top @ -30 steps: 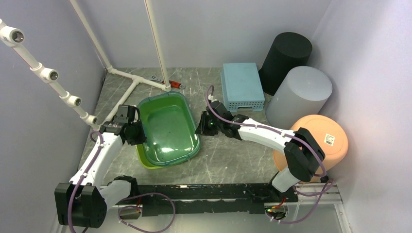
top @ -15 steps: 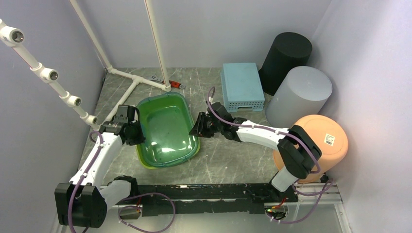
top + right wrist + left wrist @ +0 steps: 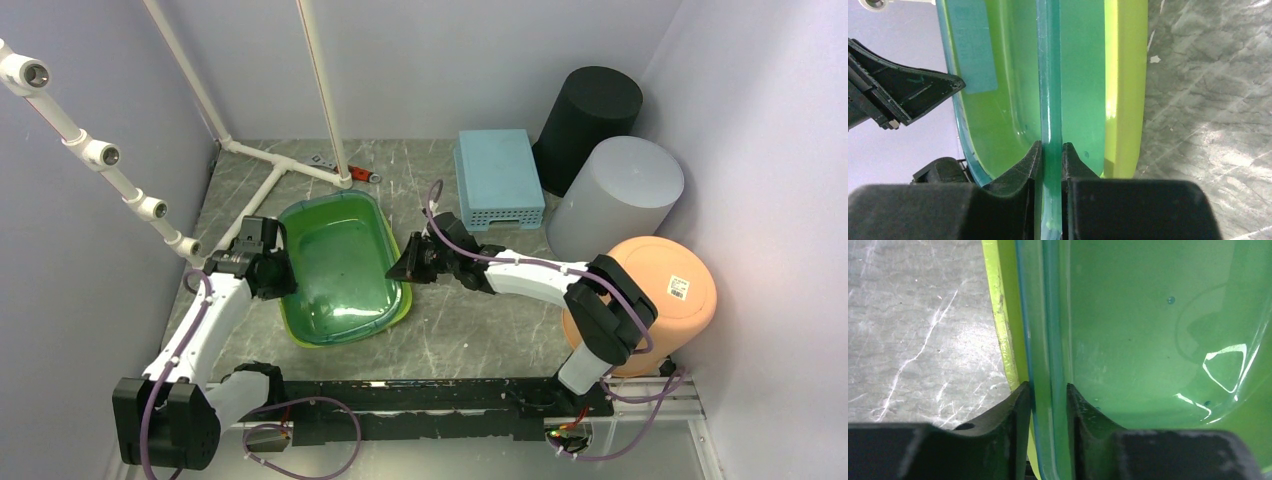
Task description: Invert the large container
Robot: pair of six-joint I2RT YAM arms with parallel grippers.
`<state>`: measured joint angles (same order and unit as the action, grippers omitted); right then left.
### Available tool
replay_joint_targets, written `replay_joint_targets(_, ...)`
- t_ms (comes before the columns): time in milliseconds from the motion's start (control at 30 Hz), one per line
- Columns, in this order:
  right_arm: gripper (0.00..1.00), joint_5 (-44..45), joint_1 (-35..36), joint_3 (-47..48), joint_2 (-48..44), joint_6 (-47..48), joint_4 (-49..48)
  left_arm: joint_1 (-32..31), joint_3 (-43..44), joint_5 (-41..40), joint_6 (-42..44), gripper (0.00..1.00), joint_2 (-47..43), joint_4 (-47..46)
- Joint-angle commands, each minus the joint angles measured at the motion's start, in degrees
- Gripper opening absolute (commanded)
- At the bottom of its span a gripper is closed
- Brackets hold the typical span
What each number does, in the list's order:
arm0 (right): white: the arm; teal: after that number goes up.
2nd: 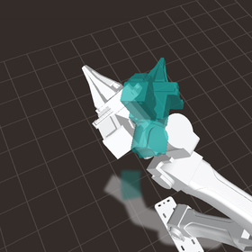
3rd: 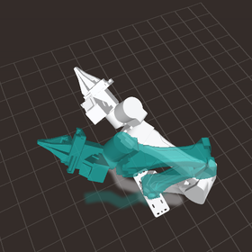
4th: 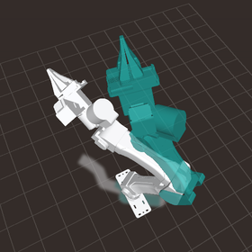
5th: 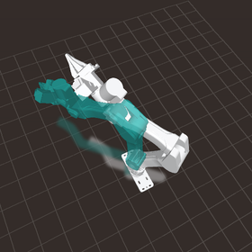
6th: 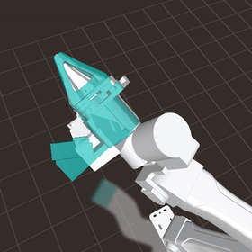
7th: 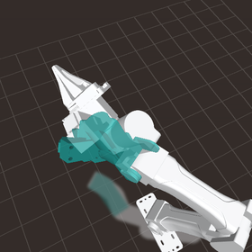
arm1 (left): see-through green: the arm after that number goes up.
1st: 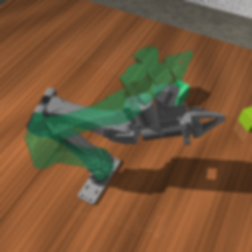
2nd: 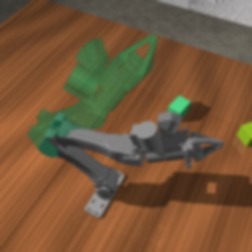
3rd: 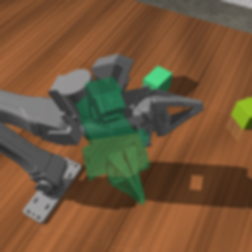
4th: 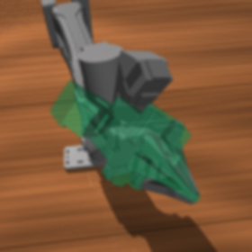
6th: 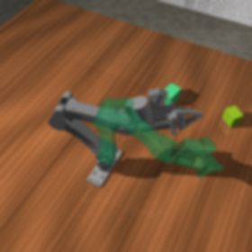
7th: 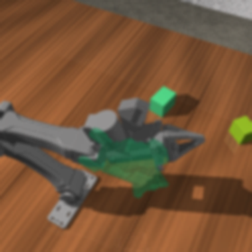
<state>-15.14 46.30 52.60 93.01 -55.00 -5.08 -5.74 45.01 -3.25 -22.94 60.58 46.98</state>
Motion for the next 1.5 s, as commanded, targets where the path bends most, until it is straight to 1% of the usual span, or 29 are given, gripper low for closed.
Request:
replay_joint_targets(0, 0.0, -7.05, 2.13, 1.41, -1.04, -4.27, -13.49, -1.65, 1.94, 10.52, -1.75, 0.37, -2.54, -2.79)
replay_joint_targets(33, 0.0, -7.05, 2.06, 0.94, -1.55, -4.55, -13.99, -1.65, 1.92, 9.91, -1.71, 0.4, -3.27, -2.77)
replay_joint_targets(100, 0.0, -7.88, 1.63, -0.54, -2.78, -5.7, -16.88, -1.66, 1.83, 8.8, -1.53, 0.44, -5.13, -2.77)
replay_joint_targets(300, 0.0, -12.61, -1.78, -8.7, -6.21, -14.53, -31.61, -1.65, 2.09, 6.0, -1.23, 0.49, -7.96, -2.61)
replay_joint_targets(400, 0.0, -12.69, -3.35, -11.64, -7.87, -15.82, -34.65, -1.65, 1.42, 7.32, -0.2, 0.52, -8.41, -3.72)
replay_joint_targets(433, 0.0, -12.76, -3.75, -11.58, -8.33, -14.99, -33.58, -1.6, 0.98, 8.28, 0.01, 0.54, -8.19, -4.33)
replay_joint_targets(533, 0.0, -10.59, -3.81, -8.98, -9.17, -10.49, -23.91, -1.65, 1.73, 9.48, -0.18, 0.56, -6.52, -3.67)
replay_joint_targets(567, 0.0, -10.56, -3.8, -9.15, -9.28, -10.14, -23.77, -1.65, 1.9, 9.3, -0.25, 0.56, -6.13, -3.5)
replay_joint_targets(600, 0.0, -10.68, -3.92, -9.97, -9.58, -10.53, -25.58, -1.65, 1.92, 9.28, -0.34, 0.56, -5.91, -3.49)
replay_joint_targets(633, 0.0, -10.33, -4.06, -10.77, -10.1, -11.21, -26.88, -1.65, 1.96, 9.2, -0.34, 0.54, -6.06, -3.51)
replay_joint_targets(700, 0.0, -8.95, -4.29, -11.03, -10.77, -11.24, -25.57, -1.65, 1.94, 9.14, -0.26, 0.48, -6.91, -3.63)
replay_joint_targets(833, 0.0, -7.88, -4.29, -6.99, -10.32, -5.32, -16.04, -1.69, 1.66, 8.69, -0.03, 0.36, -9.24, -3.93)
replay_joint_targets(867, 0.0, -7.34, -4.29, -6.03, -10.15, -4.31, -13.46, -1.65, 1.72, 8.69, 0.0, 0.35, -9.48, -3.92)
replay_joint_targets(1000, 0.0, -4.87, -4.18, -5.26, -11.48, -1.5, -9.55, -1.63, 2.14, 8.6, -0.2, 0.38, -9.45, -3.56)
replay_joint_targets(1133, 0.0, -3.31, -4.2, -4.66, -13.28, 0.26, -6.47, -1.59, 2.19, 8.89, -0.4, 0.37, -8.5, -3.53)
replay_joint_targets(1233, 0.0, -2.24, -4.2, -4.7, -14.69, 0.67, -5.73, -1.56, 2.7, 9.68, -0.63, 0.41, -7.42, -3.07)
replay_joint_targets(1367, 0.0, 0.26, -3.82, -3.31, -15.52, 2.06, -1.58, -1.58, 2.89, 10.06, -0.7, 0.42, -6.93, -3.05)
replay_joint_targets(1400, 0.0, 0.09, -3.73, -3.07, -15.68, 2.45, -1.26, -1.57, 2.81, 10.21, -0.7, 0.42, -6.89, -3.12)
replay_joint_targets(1467, 0.0, -2.91, -3.73, -3.65, -16.11, 2.19, -3.73, -1.59, 2.52, 12.24, -0.18, 0.35, -6.91, -3.84)
